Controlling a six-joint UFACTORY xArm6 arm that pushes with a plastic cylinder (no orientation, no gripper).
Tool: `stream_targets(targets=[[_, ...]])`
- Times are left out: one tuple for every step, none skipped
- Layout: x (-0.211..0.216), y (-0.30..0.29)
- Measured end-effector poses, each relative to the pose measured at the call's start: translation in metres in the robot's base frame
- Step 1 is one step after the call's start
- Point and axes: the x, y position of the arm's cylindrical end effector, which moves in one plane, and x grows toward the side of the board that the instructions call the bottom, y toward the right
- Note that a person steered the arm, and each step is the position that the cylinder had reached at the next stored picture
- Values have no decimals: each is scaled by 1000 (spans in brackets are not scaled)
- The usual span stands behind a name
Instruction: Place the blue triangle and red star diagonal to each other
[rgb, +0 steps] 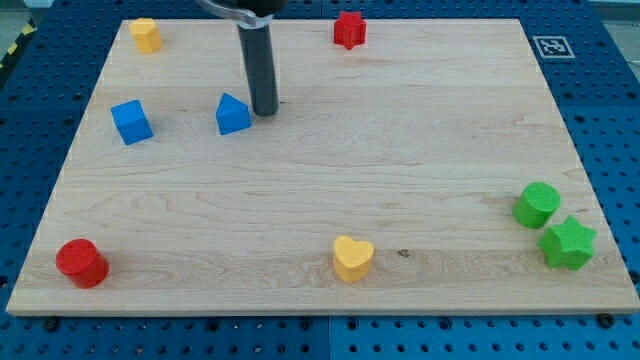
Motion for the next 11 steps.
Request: stream_targets(targets=[[4, 2], [4, -5], [10, -32], [21, -63], [21, -95], [21, -104], [-10, -77], [-77, -70], [-146, -69], [-182, -31], [-181, 67]])
